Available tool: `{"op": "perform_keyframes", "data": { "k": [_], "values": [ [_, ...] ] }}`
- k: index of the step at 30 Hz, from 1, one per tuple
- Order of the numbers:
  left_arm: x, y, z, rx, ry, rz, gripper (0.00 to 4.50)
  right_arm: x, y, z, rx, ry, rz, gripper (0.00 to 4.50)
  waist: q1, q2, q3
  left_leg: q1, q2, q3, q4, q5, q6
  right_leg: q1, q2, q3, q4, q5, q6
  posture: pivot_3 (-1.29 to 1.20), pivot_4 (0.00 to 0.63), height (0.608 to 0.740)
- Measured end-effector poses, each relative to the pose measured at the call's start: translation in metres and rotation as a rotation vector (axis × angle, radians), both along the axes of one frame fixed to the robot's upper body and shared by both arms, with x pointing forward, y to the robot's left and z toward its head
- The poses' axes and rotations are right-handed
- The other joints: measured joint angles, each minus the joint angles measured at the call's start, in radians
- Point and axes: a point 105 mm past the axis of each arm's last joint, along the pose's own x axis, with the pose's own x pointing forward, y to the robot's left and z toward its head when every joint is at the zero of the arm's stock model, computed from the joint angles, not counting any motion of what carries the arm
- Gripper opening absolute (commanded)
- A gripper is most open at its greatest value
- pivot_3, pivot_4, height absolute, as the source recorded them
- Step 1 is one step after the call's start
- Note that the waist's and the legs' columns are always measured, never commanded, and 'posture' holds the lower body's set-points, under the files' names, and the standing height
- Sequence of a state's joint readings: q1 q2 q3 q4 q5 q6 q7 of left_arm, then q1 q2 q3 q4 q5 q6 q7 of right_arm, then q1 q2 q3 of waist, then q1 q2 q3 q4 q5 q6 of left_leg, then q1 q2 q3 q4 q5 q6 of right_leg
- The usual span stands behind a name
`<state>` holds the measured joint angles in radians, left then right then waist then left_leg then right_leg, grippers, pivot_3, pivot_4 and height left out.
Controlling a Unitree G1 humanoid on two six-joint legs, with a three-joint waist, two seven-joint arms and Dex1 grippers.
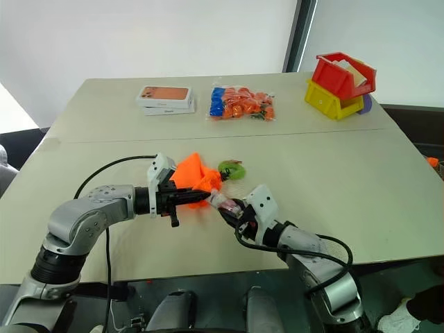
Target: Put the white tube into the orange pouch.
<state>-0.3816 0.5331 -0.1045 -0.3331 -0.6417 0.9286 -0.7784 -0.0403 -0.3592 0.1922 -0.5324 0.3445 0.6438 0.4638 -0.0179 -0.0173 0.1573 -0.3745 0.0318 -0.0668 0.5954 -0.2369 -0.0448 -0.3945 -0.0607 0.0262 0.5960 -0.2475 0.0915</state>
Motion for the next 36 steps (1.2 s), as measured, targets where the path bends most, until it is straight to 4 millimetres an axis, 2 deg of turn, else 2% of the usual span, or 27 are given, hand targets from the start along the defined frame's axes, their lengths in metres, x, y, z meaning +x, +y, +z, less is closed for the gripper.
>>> {"op": "perform_keyframes", "data": {
  "k": [8,14,17,18,20,21,24,30,34,36],
  "values": [
    [-0.008,-0.006,-0.004,0.008,0.01,-0.038,0.0,0.03,0.024,-0.002,0.015,-0.002,0.002,1.18,0.002,0.0,0.0,-0.001,0.0,0.0,-0.001,0.0,0.0,0.0,0.0,0.0,0.0,0.002,-0.003,0.0,0.15,0.74],
    [-0.009,-0.007,-0.004,0.011,0.006,-0.04,0.0,0.051,0.037,-0.004,0.019,0.011,-0.068,1.18,-0.001,0.0,0.0,0.0,0.0,0.0,-0.001,0.0,0.0,0.0,0.001,0.0,0.001,0.002,-0.004,0.0,0.15,0.74],
    [-0.01,-0.006,-0.006,0.011,0.012,-0.039,0.0,0.053,0.039,-0.006,0.006,0.016,-0.086,1.18,-0.001,0.0,0.0,0.0,0.0,0.0,-0.001,0.0,0.0,0.0,0.001,0.0,0.001,0.002,-0.004,0.0,0.15,0.74],
    [-0.011,-0.006,-0.007,0.012,0.017,-0.037,0.0,0.052,0.039,-0.006,0.002,0.019,-0.08,1.18,-0.001,0.0,0.0,0.0,0.0,0.0,-0.001,0.0,0.0,0.0,0.001,0.0,0.001,0.002,-0.004,0.0,0.15,0.74],
    [-0.011,-0.004,-0.009,0.017,0.021,-0.034,0.0,0.049,0.037,-0.008,-0.009,0.025,-0.063,2.19,0.0,0.0,0.0,0.0,0.0,0.0,-0.001,0.0,0.0,0.0,0.001,0.0,0.001,0.002,-0.004,0.0,0.15,0.74],
    [-0.012,-0.003,-0.01,0.021,0.022,-0.032,0.0,0.044,0.035,-0.008,-0.015,0.028,-0.043,2.51,0.001,0.0,0.0,0.0,0.0,0.0,-0.002,0.0,0.0,0.0,0.001,0.0,0.001,0.002,-0.003,0.0,0.15,0.74],
    [-0.015,0.003,-0.016,0.041,0.042,-0.025,0.0,0.031,0.024,-0.007,-0.022,0.032,-0.026,3.94,0.001,0.001,0.0,0.0,0.0,0.0,-0.002,0.0,0.0,-0.001,0.001,0.0,0.001,0.002,-0.003,0.0,0.15,0.74],
    [-0.012,0.016,-0.019,0.081,0.028,0.003,0.0,-0.003,0.004,0.013,-0.02,-0.004,0.064,3.94,-0.001,0.001,0.0,0.0,0.0,0.0,-0.002,0.0,0.0,-0.001,0.0,0.0,0.0,-0.001,0.001,0.0,0.15,0.74],
    [-0.016,0.031,-0.027,0.129,0.037,0.004,0.0,-0.024,-0.009,0.017,-0.031,0.025,0.13,3.94,-0.001,0.001,0.0,0.0,0.0,0.0,-0.002,0.0,0.0,-0.002,-0.001,0.0,-0.001,-0.001,0.0,0.0,0.15,0.74],
    [-0.019,0.039,-0.032,0.162,0.041,0.002,0.0,-0.026,-0.016,0.02,-0.025,0.027,0.137,3.94,-0.002,0.0,0.0,0.0,0.0,0.001,-0.002,0.0,0.0,-0.005,-0.001,0.0,-0.001,-0.001,0.0,0.0,0.15,0.74]
  ]
}}
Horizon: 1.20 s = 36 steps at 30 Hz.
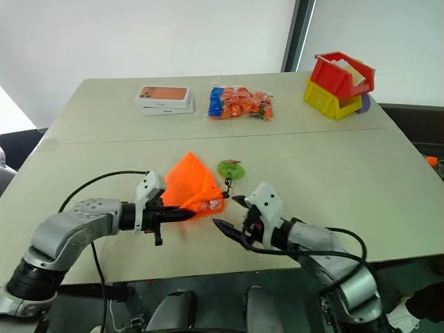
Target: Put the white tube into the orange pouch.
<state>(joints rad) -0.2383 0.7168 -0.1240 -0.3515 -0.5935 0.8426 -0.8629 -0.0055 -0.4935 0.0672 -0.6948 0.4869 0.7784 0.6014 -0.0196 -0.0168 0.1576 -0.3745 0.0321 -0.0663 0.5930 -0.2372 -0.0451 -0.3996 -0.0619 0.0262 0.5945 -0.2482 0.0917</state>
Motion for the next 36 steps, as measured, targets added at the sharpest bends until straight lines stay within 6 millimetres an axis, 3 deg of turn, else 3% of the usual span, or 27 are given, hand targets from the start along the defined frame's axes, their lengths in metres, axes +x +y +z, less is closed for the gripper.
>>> {"op": "perform_keyframes", "data": {
  "k": [3,4,5,7,9,15,20,23,28,35,36],
  "values": [
    [-0.004,0.007,-0.003,0.027,-0.007,-0.026,0.0,0.018,-0.012,0.005,0.01,-0.02,-0.071,3.94,0.0,0.0,0.0,0.0,0.0,0.001,0.0,0.0,0.0,-0.002,-0.001,0.0,-0.001,0.0,-0.001,0.0,0.15,0.74],
    [-0.006,0.008,-0.004,0.033,-0.005,-0.033,0.0,0.025,-0.017,0.005,0.008,-0.022,-0.103,4.21,0.0,0.0,0.0,0.0,0.0,0.002,0.001,0.0,0.0,-0.002,-0.002,0.0,-0.001,0.001,-0.001,0.0,0.15,0.74],
    [-0.007,0.009,-0.005,0.034,0.003,-0.04,0.28,0.035,-0.022,0.004,0.004,-0.023,-0.142,4.49,0.001,0.0,0.0,-0.001,0.0,0.002,0.001,0.0,0.0,-0.002,-0.002,0.0,-0.002,0.001,-0.001,0.0,0.15,0.74],
    [-0.01,0.008,-0.005,0.018,0.019,-0.058,0.93,0.051,-0.026,0.001,0.013,-0.015,-0.201,4.5,0.001,0.0,0.0,-0.002,0.0,0.003,0.001,0.0,0.0,-0.003,-0.002,0.0,-0.002,0.001,-0.002,0.0,0.15,0.74],
    [-0.01,0.006,-0.005,0.008,0.018,-0.065,1.87,0.073,-0.026,-0.002,0.045,0.004,-0.28,4.5,-0.001,0.0,0.0,-0.002,0.0,0.003,0.0,0.0,0.0,-0.003,-0.002,0.0,-0.002,0.002,-0.003,0.0,0.15,0.74],
    [-0.003,0.006,0.002,-0.043,-0.038,-0.044,1.87,0.12,-0.027,-0.016,0.078,0.094,-0.478,4.5,0.005,0.0,0.0,-0.003,0.0,0.002,-0.002,0.0,0.001,-0.001,0.0,0.0,0.001,0.004,-0.006,0.0,0.15,0.74],
    [0.006,0.015,0.013,-0.071,-0.111,-0.002,1.87,0.128,-0.031,-0.027,0.067,0.129,-0.511,4.5,0.002,0.0,0.0,-0.002,0.0,0.003,-0.002,0.0,0.001,0.0,0.0,0.0,0.001,0.004,-0.006,0.0,0.15,0.74],
    [0.011,0.022,0.017,-0.085,-0.14,0.031,1.91,0.128,-0.026,-0.031,0.031,0.13,-0.483,3.72,-0.001,0.0,0.001,-0.001,0.0,0.003,-0.002,0.0,0.001,0.0,0.0,0.0,0.002,0.004,-0.006,0.0,0.15,0.74],
    [0.014,0.033,0.011,-0.075,-0.146,0.08,1.91,0.124,-0.015,-0.036,0.007,0.137,-0.42,1.11,-0.002,0.001,0.0,-0.001,0.001,0.003,-0.002,0.0,0.001,0.001,0.001,0.0,0.002,0.004,-0.006,0.0,0.15,0.74],
    [0.014,0.038,0.001,-0.059,-0.139,0.112,1.91,0.123,-0.013,-0.037,-0.023,0.123,-0.413,1.11,0.0,0.001,0.0,-0.001,0.001,0.003,-0.001,0.0,0.001,0.001,0.0,0.0,0.002,0.004,-0.006,0.0,0.15,0.74],
    [0.014,0.038,0.001,-0.06,-0.141,0.111,1.91,0.123,-0.012,-0.037,-0.021,0.122,-0.407,1.32,0.0,0.001,0.0,-0.001,0.001,0.003,-0.001,0.0,0.001,0.001,0.0,0.0,0.002,0.004,-0.006,0.0,0.15,0.74]
  ]
}}
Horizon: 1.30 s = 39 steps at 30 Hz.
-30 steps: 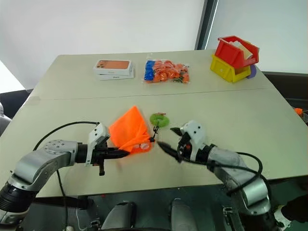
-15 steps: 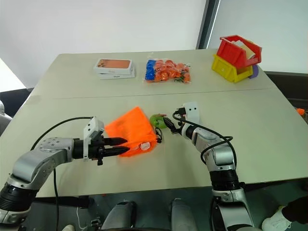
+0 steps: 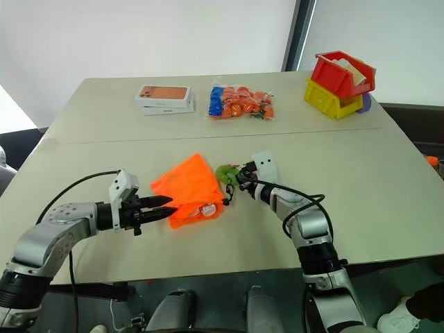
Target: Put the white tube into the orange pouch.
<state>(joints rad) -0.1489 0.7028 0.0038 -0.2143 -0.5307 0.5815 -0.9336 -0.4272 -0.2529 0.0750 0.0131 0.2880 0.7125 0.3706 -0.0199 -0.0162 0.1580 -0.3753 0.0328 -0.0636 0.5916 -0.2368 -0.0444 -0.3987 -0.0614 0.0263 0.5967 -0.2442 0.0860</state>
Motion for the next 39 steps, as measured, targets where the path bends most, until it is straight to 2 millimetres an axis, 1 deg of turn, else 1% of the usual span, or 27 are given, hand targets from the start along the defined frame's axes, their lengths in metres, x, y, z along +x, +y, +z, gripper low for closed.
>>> {"op": "perform_keyframes", "data": {
  "k": [2,3,6,11,14,16,17,19,20,23,27,29,34,35,37,39],
  "values": [
    [0.0,-0.001,0.0,-0.005,-0.001,0.0,1.91,0.0,0.001,0.002,-0.002,-0.011,0.01,1.98,0.0,0.0,0.0,0.0,0.0,0.0,0.0,0.0,0.0,0.0,0.0,0.0,0.0,0.0,0.0,0.0,0.15,0.74],
    [0.0,-0.002,0.0,-0.007,-0.001,-0.001,1.91,0.0,0.001,0.003,-0.006,-0.016,0.011,2.41,0.0,0.0,0.0,0.0,0.0,0.0,0.0,0.0,0.0,0.0,0.0,0.0,0.0,0.0,0.0,0.0,0.15,0.74],
    [0.0,-0.003,-0.001,-0.011,-0.002,-0.001,1.91,0.0,0.003,0.005,-0.008,-0.021,0.017,3.99,-0.001,0.0,0.0,0.0,0.0,0.0,0.0,0.0,0.0,0.0,0.0,0.0,0.0,0.0,0.0,0.0,0.15,0.74],
    [0.0,-0.004,-0.002,-0.009,-0.001,-0.004,1.91,0.002,0.006,0.003,-0.02,-0.016,0.001,3.99,-0.001,0.0,0.0,0.0,0.0,0.0,0.0,0.0,0.0,0.0,0.0,0.0,0.0,0.0,0.0,0.0,0.15,0.74],
    [0.0,-0.005,-0.003,-0.007,0.002,-0.008,1.91,0.004,0.005,0.0,-0.032,-0.006,-0.011,3.13,0.0,0.0,0.0,0.0,0.0,0.0,0.0,0.0,0.0,0.0,0.0,0.0,0.0,0.0,0.0,0.0,0.15,0.74],
    [0.0,-0.006,-0.003,-0.01,0.002,-0.008,1.91,0.003,0.007,0.0,-0.026,-0.005,-0.008,2.24,0.0,0.0,0.0,0.0,0.0,0.0,0.0,0.0,0.0,0.0,0.0,0.0,0.0,0.0,0.0,0.0,0.15,0.74],
    [0.0,-0.006,-0.003,-0.012,0.002,-0.008,1.91,0.003,0.007,0.0,-0.024,-0.004,-0.006,1.59,0.0,0.0,0.0,0.0,0.0,0.0,0.0,0.0,0.0,0.0,0.0,0.0,0.0,0.0,0.0,0.0,0.15,0.74],
    [0.0,-0.007,-0.003,-0.015,0.001,-0.009,1.91,0.003,0.007,0.0,-0.022,-0.006,-0.005,0.64,0.0,0.0,0.0,0.0,0.0,0.0,0.0,0.0,0.0,0.0,0.0,0.0,0.0,0.0,0.0,0.0,0.15,0.74],
    [0.0,-0.007,-0.003,-0.016,0.001,-0.009,1.91,0.003,0.007,0.001,-0.02,-0.008,-0.005,0.06,0.0,0.0,0.0,0.0,0.0,0.0,0.0,0.0,0.0,0.0,0.0,0.0,0.0,0.0,0.0,0.0,0.15,0.74],
    [0.0,-0.008,-0.003,-0.017,0.001,-0.009,1.91,0.002,0.004,0.005,-0.001,-0.02,-0.018,0.06,0.001,0.0,0.0,0.0,0.0,0.0,0.0,0.0,0.0,0.0,0.0,0.0,0.0,0.0,0.0,0.0,0.15,0.74],
    [0.0,-0.009,-0.002,-0.022,-0.006,-0.013,1.91,-0.003,-0.008,0.015,0.069,-0.043,-0.063,0.06,0.002,0.0,0.0,0.0,0.0,0.0,0.0,0.0,0.0,0.0,0.0,0.0,0.0,0.0,0.0,0.0,0.15,0.74],
    [0.002,-0.011,-0.001,-0.029,-0.013,-0.019,1.91,-0.008,-0.017,0.025,0.118,-0.071,-0.09,0.06,0.002,0.0,0.0,0.0,0.0,0.0,0.0,0.0,0.0,0.0,0.0,0.0,0.0,0.0,0.0,0.0,0.15,0.74],
    [0.008,-0.019,0.008,-0.064,-0.04,-0.028,1.91,-0.024,-0.042,0.063,0.24,-0.194,-0.144,0.06,0.003,0.0,0.0,0.0,0.0,0.0,0.0,0.0,0.0,0.0,0.0,0.0,0.0,-0.001,0.001,0.0,0.15,0.74],
    [0.009,-0.02,0.01,-0.069,-0.047,-0.029,1.91,-0.029,-0.044,0.066,0.254,-0.204,-0.143,0.06,0.003,0.0,0.0,0.0,0.0,0.0,0.0,0.0,0.0,0.001,0.0,0.0,0.0,-0.002,0.004,0.0,0.15,0.74],
    [0.012,-0.021,0.013,-0.075,-0.053,-0.03,1.91,-0.035,-0.048,0.071,0.269,-0.216,-0.141,0.06,0.001,0.0,0.0,0.0,0.0,0.0,0.0,0.0,0.0,0.0,0.0,0.0,0.0,-0.002,0.004,0.0,0.15,0.74],
    [0.016,-0.025,0.019,-0.101,-0.061,-0.043,1.91,-0.038,-0.051,0.072,0.269,-0.217,-0.142,0.06,0.001,0.0,0.0,0.0,0.0,0.0,0.0,0.0,0.0,0.001,0.0,0.0,0.0,-0.002,0.004,0.0,0.15,0.74]
  ]
}}
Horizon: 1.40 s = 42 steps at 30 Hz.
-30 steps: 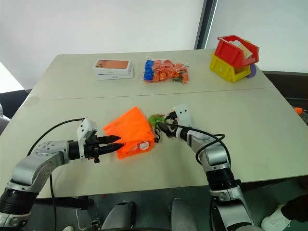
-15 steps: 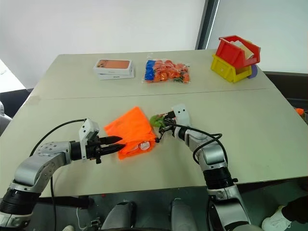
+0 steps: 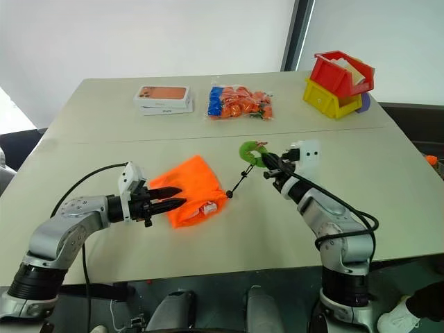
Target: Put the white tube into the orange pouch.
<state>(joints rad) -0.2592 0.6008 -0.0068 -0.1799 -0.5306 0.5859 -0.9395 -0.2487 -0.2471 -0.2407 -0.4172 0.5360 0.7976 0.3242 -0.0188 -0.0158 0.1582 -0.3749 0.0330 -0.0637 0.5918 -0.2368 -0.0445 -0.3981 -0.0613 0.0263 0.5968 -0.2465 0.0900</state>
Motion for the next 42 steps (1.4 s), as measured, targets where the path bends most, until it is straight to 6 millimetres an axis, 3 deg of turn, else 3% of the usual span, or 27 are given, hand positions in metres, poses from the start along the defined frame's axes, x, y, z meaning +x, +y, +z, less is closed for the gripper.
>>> {"op": "perform_keyframes", "data": {
  "k": [3,6,7,13,18,24,41,42],
  "values": [
    [0.003,-0.004,0.007,-0.032,0.016,-0.039,2.75,-0.003,0.001,0.002,0.005,-0.008,0.01,0.0,-0.002,0.0,0.0,0.0,0.0,0.0,0.0,0.0,0.0,0.0,0.0,0.0,0.0,0.0,0.0,0.0,0.15,0.74],
    [0.005,-0.011,0.01,-0.035,0.028,-0.102,4.19,-0.003,0.002,0.004,0.01,-0.015,0.015,0.0,0.0,0.0,0.0,0.0,0.0,0.0,0.0,0.0,0.0,0.0,0.0,0.0,0.0,0.0,0.0,0.0,0.15,0.74],
    [0.006,-0.015,0.013,-0.03,0.022,-0.124,4.44,-0.003,0.003,0.004,0.01,-0.019,0.018,0.0,0.001,0.0,0.0,0.0,0.0,0.0,0.0,0.0,0.0,0.0,0.0,0.0,0.0,0.0,0.0,0.0,0.15,0.74],
    [0.016,-0.063,0.028,-0.031,0.007,-0.323,4.44,-0.006,0.017,0.009,0.009,-0.049,0.077,0.0,0.005,0.0,0.0,-0.001,-0.001,0.0,0.001,0.0,0.0,0.001,0.0,0.0,-0.001,0.0,0.0,0.0,0.15,0.74],
    [0.031,-0.082,0.024,0.02,0.056,-0.412,4.44,-0.008,0.023,0.012,0.008,-0.067,0.107,0.0,-0.002,0.001,0.0,0.0,0.0,-0.001,0.0,0.0,0.001,0.001,0.002,0.0,0.0,0.0,0.0,0.0,0.15,0.74],
    [0.039,-0.089,-0.005,0.104,0.131,-0.459,4.44,-0.011,0.025,0.016,-0.006,-0.091,0.118,0.0,0.0,0.001,0.0,-0.001,0.0,-0.001,0.0,-0.001,0.003,0.001,0.002,0.0,-0.001,0.0,-0.001,0.0,0.15,0.74],
    [0.035,-0.099,-0.014,0.169,0.095,-0.471,4.44,-0.017,0.027,0.014,-0.03,-0.097,0.128,0.0,0.003,0.001,0.0,-0.001,0.0,-0.002,0.001,-0.001,0.003,0.001,0.002,0.0,0.0,0.0,0.0,0.0,0.15,0.74],
    [0.035,-0.1,-0.014,0.172,0.092,-0.472,4.23,-0.017,0.027,0.014,-0.029,-0.097,0.129,0.0,0.003,0.001,0.0,-0.001,0.0,-0.002,0.001,-0.001,0.003,0.001,0.002,0.0,0.0,0.0,0.0,0.0,0.15,0.74]
  ]
}}
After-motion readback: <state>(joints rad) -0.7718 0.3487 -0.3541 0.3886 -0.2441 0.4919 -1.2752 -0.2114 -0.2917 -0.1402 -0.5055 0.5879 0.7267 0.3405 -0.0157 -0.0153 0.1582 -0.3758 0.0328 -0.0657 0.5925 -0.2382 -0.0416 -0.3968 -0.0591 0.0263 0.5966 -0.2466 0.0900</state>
